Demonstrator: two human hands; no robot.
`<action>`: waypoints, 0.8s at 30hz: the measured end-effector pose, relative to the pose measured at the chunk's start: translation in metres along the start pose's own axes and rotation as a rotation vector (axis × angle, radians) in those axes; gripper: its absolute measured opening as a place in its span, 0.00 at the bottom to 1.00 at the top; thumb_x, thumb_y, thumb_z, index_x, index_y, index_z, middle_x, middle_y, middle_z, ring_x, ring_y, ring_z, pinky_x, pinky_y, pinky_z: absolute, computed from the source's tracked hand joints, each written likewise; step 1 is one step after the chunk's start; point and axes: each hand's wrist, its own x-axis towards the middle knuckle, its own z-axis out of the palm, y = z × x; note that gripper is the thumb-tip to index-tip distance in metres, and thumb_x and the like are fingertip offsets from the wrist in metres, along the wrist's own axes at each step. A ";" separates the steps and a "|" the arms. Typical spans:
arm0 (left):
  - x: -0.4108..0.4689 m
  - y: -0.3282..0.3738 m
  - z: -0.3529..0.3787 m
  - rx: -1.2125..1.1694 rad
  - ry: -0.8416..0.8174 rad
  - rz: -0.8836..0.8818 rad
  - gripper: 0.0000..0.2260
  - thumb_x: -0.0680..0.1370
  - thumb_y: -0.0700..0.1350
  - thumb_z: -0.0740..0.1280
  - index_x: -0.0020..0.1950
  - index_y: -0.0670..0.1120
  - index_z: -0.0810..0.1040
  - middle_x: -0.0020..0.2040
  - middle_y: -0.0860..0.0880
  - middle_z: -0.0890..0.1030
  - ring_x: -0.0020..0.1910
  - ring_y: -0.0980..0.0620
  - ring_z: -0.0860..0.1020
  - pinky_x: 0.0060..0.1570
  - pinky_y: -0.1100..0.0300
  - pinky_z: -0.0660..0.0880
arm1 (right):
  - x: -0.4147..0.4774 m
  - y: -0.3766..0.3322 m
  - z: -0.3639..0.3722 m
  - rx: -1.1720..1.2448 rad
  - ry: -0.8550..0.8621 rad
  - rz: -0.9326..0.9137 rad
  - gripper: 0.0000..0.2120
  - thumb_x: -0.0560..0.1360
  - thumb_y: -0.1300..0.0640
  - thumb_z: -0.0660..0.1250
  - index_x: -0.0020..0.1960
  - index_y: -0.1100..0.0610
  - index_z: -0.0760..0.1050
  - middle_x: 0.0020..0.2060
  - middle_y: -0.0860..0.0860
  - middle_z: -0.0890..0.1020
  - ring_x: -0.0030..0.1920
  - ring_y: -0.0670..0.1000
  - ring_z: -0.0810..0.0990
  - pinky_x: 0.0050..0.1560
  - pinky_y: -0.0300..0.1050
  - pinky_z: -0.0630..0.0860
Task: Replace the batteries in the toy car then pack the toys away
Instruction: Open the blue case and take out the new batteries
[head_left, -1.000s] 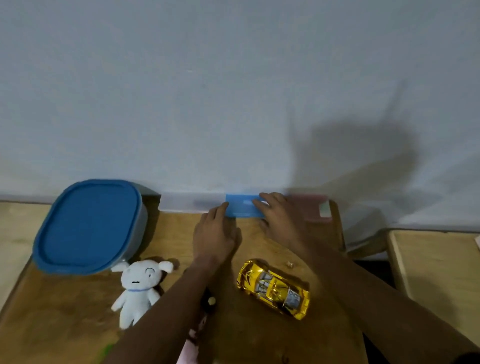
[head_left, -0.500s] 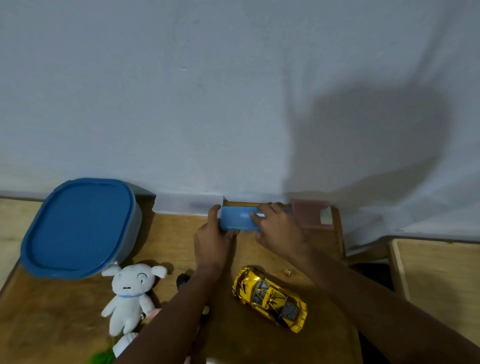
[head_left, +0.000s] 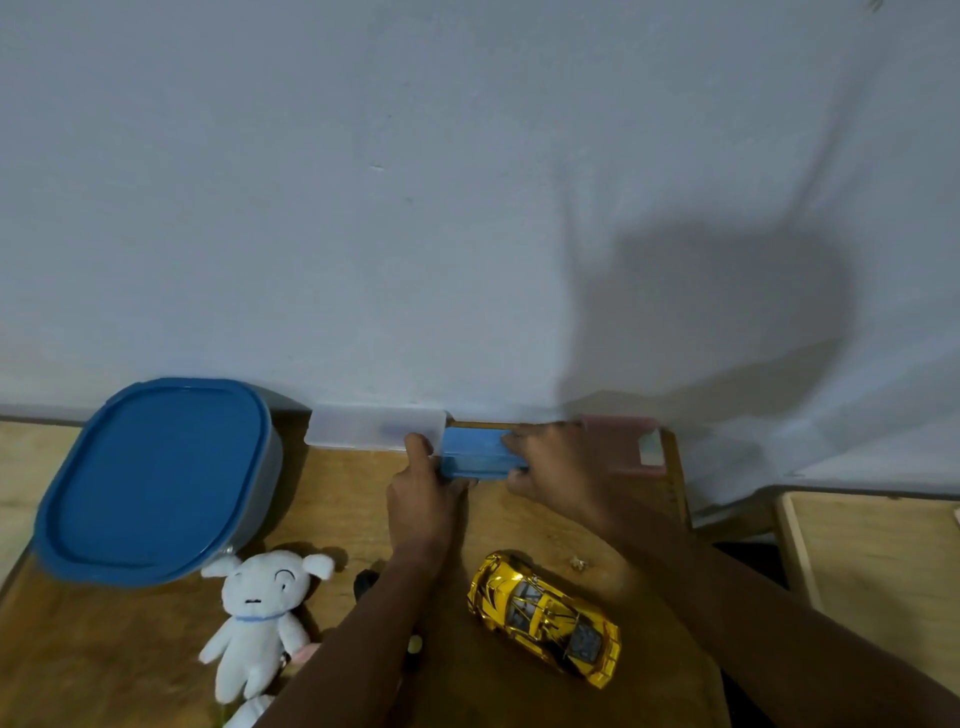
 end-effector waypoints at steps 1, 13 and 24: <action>0.001 0.000 0.000 0.011 -0.007 0.011 0.21 0.73 0.43 0.77 0.55 0.49 0.65 0.56 0.44 0.85 0.52 0.47 0.84 0.45 0.52 0.84 | -0.001 0.007 -0.007 0.149 0.003 0.007 0.17 0.76 0.49 0.64 0.63 0.51 0.77 0.57 0.50 0.82 0.52 0.51 0.79 0.51 0.46 0.76; 0.005 -0.014 -0.009 0.148 -0.122 0.081 0.04 0.77 0.44 0.73 0.50 0.47 0.84 0.48 0.49 0.86 0.46 0.53 0.82 0.46 0.59 0.79 | 0.007 0.025 0.000 -0.130 0.414 0.083 0.07 0.71 0.60 0.73 0.47 0.55 0.78 0.41 0.53 0.76 0.40 0.54 0.78 0.28 0.47 0.77; 0.004 -0.019 -0.009 0.134 -0.130 0.104 0.07 0.78 0.43 0.71 0.55 0.46 0.83 0.54 0.47 0.85 0.52 0.52 0.82 0.51 0.60 0.79 | -0.016 0.026 0.007 0.027 0.437 -0.019 0.07 0.70 0.59 0.76 0.47 0.54 0.80 0.38 0.49 0.82 0.36 0.50 0.81 0.33 0.38 0.68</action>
